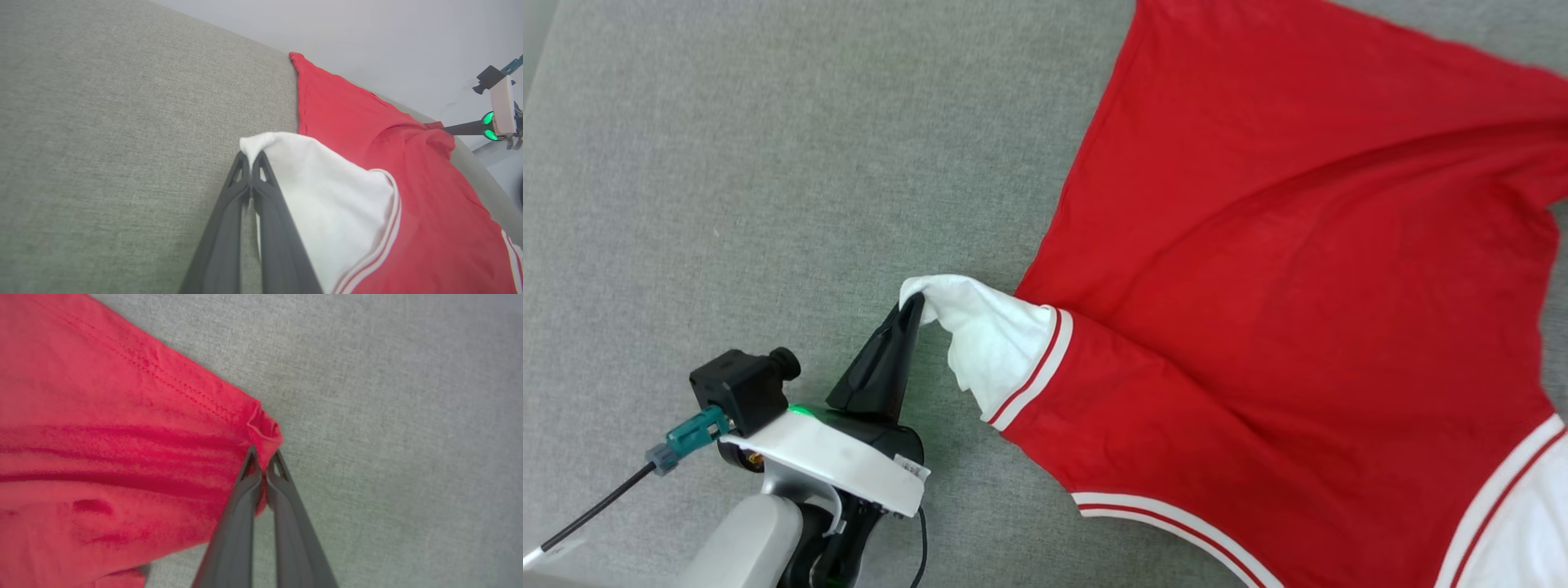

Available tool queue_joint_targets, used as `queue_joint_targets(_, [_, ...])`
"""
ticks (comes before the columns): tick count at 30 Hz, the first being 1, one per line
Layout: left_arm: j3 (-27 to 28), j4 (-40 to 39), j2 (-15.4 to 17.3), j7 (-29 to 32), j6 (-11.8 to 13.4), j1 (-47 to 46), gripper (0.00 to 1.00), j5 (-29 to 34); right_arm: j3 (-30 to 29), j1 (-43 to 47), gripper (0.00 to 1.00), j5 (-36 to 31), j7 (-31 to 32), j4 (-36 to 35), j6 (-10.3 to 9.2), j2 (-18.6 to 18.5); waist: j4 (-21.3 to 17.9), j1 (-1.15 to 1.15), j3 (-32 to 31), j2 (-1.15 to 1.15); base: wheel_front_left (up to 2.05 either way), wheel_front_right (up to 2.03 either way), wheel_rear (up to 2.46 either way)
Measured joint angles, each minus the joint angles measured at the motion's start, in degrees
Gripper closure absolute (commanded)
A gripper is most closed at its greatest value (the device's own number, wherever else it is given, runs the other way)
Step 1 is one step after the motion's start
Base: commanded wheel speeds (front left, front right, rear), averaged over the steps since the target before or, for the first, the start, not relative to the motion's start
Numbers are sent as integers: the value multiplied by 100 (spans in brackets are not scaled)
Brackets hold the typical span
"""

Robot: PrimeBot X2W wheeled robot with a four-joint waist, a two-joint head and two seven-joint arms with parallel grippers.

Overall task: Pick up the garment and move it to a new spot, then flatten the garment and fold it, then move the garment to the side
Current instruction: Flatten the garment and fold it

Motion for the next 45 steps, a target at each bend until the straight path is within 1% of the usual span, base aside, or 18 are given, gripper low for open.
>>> queue_joint_targets(2, [2, -20, 13, -1, 16, 42, 100, -10, 16, 241, 100, 160, -5, -191, -1, -111, -58, 0, -121, 0, 0, 0, 0])
queue_joint_targets(9, [-19, -10, 8, -7, 44, 325, 100, -118, -169, 1290, 100, 692, -137, -657, -1, -292, -318, 0, -663, 0, 0, 0, 0])
queue_joint_targets(12, [-35, 14, -8, -8, 49, 467, 100, -182, -223, 1852, 100, 799, -211, -864, -1, -370, -437, 0, -961, 0, 0, 0, 0])
queue_joint_targets(17, [-16, 103, 12, -23, 96, 770, 100, -297, -365, 2763, 100, 793, -308, -1302, -1, -481, -658, -1, -1462, 0, 0, 0, 0])
queue_joint_targets(20, [7, 160, 31, -55, 100, 901, 100, -361, -703, 3301, 100, 869, -481, -1562, -1, -535, -806, -1, -1717, 0, 0, 0, 0])
queue_joint_targets(23, [-5, 225, 34, -62, 109, 990, 100, -369, -1037, 3831, 100, 704, -546, -1749, -2, -682, -933, -1, -1929, 0, 0, 0, 0])
queue_joint_targets(25, [-8, 261, 25, -77, 109, 1060, 100, -405, -1348, 4241, 100, 636, -572, -1867, -3, -659, -1013, -1, -2035, 0, 0, 0, 0])
queue_joint_targets(27, [22, 261, 27, -122, 112, 1129, 100, -419, -1678, 4611, 100, 535, -539, -2026, -3, -575, -1103, -1, -2089, 0, 0, 0, 0])
queue_joint_targets(30, [16, 267, 16, -151, 109, 1161, 100, -430, -2220, 5256, 100, 465, -485, -2308, -2, -314, -1186, -1, -2111, 0, 0, 0, 0])
queue_joint_targets(32, [13, 280, 13, -162, 109, 1162, 100, -426, -2557, 5683, 100, 224, -345, -2453, -3, -199, -1193, -1, -2094, 0, 0, 0, 0])
queue_joint_targets(35, [5, 303, 8, -170, 108, 1161, 100, -420, -3093, 6204, 100, 26, -126, -2722, -3, 156, -1194, -1, -2055, 0, 0, 0, 0])
queue_joint_targets(40, [9, 333, 11, -185, 94, 1149, 100, -423, -3682, 6633, 100, -436, 450, -3303, -3, 728, -1271, -1, -1943, 0, 0, 0, 0])
queue_joint_targets(43, [10, 347, 14, -183, 93, 1090, 100, -408, -4020, 6758, 100, -653, 812, -3696, -3, 918, -1297, -1, -1878, 0, 0, 0, 0])
queue_joint_targets(45, [3, 350, 12, -183, 92, 1047, 100, -402, -4246, 6829, 100, -828, 1082, -3960, -3, 961, -1302, -1, -1840, 0, 0, 0, 0])
